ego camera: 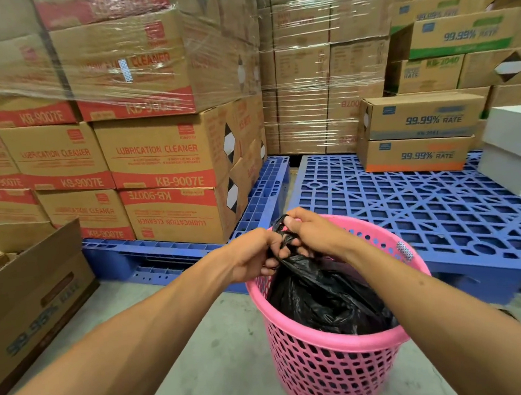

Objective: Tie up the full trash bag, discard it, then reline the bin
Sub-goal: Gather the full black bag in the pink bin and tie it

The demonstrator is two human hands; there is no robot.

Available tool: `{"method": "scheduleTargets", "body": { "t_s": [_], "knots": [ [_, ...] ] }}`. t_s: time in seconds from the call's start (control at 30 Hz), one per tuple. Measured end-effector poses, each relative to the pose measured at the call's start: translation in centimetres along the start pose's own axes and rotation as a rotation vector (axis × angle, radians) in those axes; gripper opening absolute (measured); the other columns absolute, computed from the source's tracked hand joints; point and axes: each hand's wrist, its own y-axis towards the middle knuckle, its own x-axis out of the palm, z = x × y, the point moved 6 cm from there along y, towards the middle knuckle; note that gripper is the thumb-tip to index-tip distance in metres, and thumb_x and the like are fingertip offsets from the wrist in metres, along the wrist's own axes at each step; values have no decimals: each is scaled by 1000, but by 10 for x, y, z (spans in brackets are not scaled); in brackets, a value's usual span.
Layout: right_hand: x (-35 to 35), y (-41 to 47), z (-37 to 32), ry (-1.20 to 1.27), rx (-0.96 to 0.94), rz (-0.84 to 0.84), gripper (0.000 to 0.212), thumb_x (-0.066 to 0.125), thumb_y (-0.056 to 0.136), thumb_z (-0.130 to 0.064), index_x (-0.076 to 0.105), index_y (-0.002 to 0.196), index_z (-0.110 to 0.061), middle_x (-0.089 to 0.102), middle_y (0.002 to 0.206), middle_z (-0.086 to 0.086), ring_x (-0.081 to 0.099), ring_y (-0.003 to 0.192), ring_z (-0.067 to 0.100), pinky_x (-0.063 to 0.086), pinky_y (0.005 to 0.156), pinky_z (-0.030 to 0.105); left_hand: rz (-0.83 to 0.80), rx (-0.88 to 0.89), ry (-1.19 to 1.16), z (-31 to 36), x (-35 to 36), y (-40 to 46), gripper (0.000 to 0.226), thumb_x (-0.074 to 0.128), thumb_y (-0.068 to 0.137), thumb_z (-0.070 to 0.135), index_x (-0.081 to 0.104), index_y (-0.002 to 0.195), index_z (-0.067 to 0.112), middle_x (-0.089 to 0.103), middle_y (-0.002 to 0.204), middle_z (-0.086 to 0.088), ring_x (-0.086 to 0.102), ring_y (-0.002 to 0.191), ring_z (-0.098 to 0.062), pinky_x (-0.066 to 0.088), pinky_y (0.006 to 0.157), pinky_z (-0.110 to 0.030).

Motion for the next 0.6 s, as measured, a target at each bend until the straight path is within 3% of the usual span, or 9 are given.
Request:
{"method": "scheduleTargets", "body": {
  "t_s": [0.1,0.2,0.3,0.4,0.5,0.53,0.6],
  "knots": [
    [-2,9,11,-127,22,75,19,35,104,-35,49,102,-23,54,48,-1,45,38,11,35,53,32,37,-52,63,0,-8,-4,17,51,77,11,59,93,11,53,70,3,27,51,-11,18,47,-25],
    [-2,15,22,-172,49,89,20,37,104,-34,52,101,-21,54,46,-3,48,39,11,35,54,32,225,-81,124,-1,-17,-7,4,61,83,7,58,82,10,54,56,7,27,48,-10,19,44,-22],
    [-1,17,24,-192,68,56,26,40,102,-28,48,77,-21,49,52,1,47,42,15,37,56,31,385,-11,238,-2,-23,-4,18,67,80,3,55,69,10,48,56,-2,29,47,-13,22,43,-22],
    [1,17,29,-161,124,14,30,46,98,-22,45,68,-18,41,58,8,40,40,16,33,49,27,535,138,578,3,-24,-2,27,76,81,20,54,95,14,57,74,-6,51,60,-20,38,48,-29],
    [-3,11,38,-87,270,14,27,50,91,-21,74,88,-8,40,52,5,34,37,15,30,42,21,623,330,857,14,-14,-2,26,70,88,28,61,111,19,67,76,-4,61,71,-24,51,64,-39],
    [-3,10,41,-69,299,4,33,47,89,-18,75,100,-5,40,49,3,33,36,14,28,41,19,640,354,929,16,-11,-2,19,67,90,29,68,106,18,70,78,-5,63,74,-25,54,68,-40],
    [-1,10,41,-42,304,-35,37,42,89,-16,76,103,-9,43,50,3,35,38,13,29,42,20,647,304,989,18,-11,1,20,64,92,28,73,87,11,71,76,-8,63,73,-27,55,66,-38]
  ]
}}
